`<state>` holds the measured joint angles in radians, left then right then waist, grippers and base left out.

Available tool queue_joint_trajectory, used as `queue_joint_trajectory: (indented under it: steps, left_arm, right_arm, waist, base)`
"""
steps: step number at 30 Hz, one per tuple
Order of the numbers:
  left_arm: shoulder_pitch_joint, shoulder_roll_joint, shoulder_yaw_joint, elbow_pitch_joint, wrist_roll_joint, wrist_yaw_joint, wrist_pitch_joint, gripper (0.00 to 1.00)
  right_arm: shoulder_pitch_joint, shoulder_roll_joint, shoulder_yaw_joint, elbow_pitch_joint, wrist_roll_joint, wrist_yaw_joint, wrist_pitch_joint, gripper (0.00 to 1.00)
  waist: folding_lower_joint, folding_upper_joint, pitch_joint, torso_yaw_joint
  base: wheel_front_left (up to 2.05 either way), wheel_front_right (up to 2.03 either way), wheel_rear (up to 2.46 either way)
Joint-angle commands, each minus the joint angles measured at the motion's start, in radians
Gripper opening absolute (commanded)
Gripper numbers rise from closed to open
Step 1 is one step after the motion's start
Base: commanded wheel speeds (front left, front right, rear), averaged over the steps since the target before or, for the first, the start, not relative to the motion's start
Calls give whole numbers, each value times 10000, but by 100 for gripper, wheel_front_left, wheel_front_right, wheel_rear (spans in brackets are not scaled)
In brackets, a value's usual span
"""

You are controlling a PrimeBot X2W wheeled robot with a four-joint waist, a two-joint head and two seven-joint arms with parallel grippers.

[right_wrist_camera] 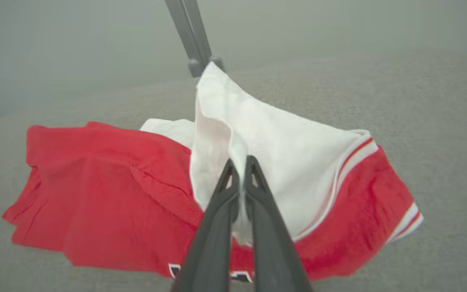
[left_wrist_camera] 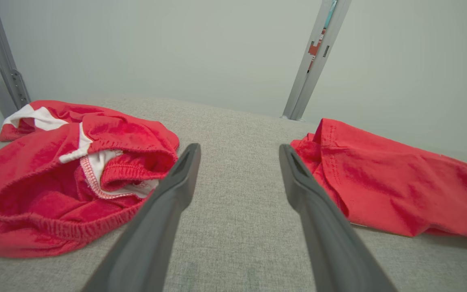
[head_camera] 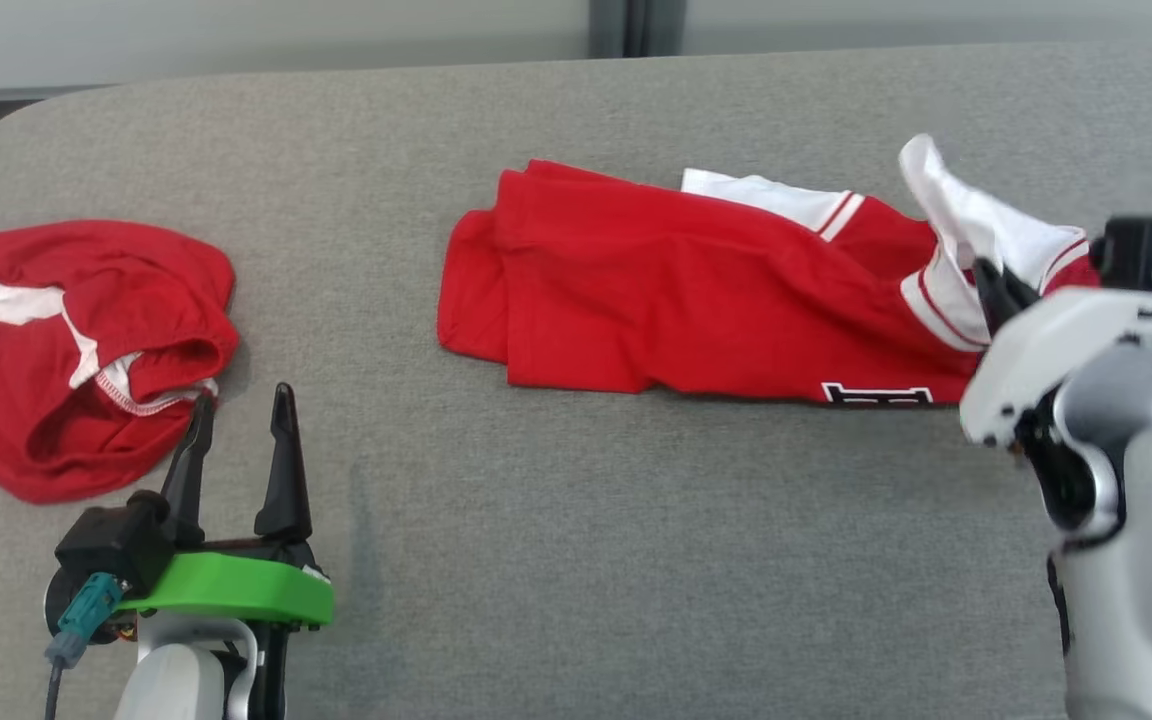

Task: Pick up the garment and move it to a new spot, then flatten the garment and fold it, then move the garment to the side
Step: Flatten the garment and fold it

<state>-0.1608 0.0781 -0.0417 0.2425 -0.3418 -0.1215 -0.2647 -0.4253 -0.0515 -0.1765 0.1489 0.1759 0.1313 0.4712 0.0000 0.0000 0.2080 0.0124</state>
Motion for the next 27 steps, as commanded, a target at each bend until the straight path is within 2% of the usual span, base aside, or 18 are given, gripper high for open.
queue_joint_trajectory:
  steps: [1,5,9,10,11,12,15,21,25,27]
  left_arm:
    - [139,57,62,-10,79,54,5,100]
    - [233,63,100,-46,65,62,4,100]
    - [283,99,98,-21,60,56,5,100]
    - [274,102,85,-16,64,53,5,100]
    - [255,104,74,-11,69,48,5,100]
    - [235,105,61,0,69,42,5,100]
    - [189,95,17,44,63,28,5,100]
    - [242,56,-60,104,5,-1,5,100]
    - [270,54,-45,112,-36,-12,5,100]
    - [270,46,-27,65,-22,-14,5,100]
  right_arm:
    - [755,-23,11,-731,213,-10,182,0]
    - [2852,6,-75,-2445,790,-9,861,0]
    - [4273,-8,-309,-2980,1150,-10,1570,0]
    - [4498,-2,-349,-3013,1121,-9,1735,4]
    - [4674,7,-425,-3069,1065,-9,1876,77]
    - [4799,-5,-597,-3067,1036,-9,2023,100]
    - [4988,2,-878,-3150,962,-6,2359,100]
    - [4221,4,-1430,-3866,854,-6,2113,100]
    - [3115,-1,-1482,-4072,503,-6,2121,100]
    - [2462,11,-1349,-3670,370,-6,2193,100]
  waist:
    - [0,0,-452,-588]
    - [0,0,-570,-905]
    - [0,0,-638,-1146]
    - [0,0,-643,-1176]
    - [0,0,-652,-1211]
    - [0,0,-658,-1238]
    - [0,0,-682,-1274]
    - [0,0,-730,-1186]
    - [0,0,-722,-1081]
    - [0,0,-667,-1041]
  base:
    - [0,0,0]
    - [0,0,0]
    - [0,0,0]
    - [0,0,0]
    - [0,0,0]
    - [0,0,0]
    - [0,0,0]
    - [0,0,0]
    - [0,0,0]
    - [0,0,0]
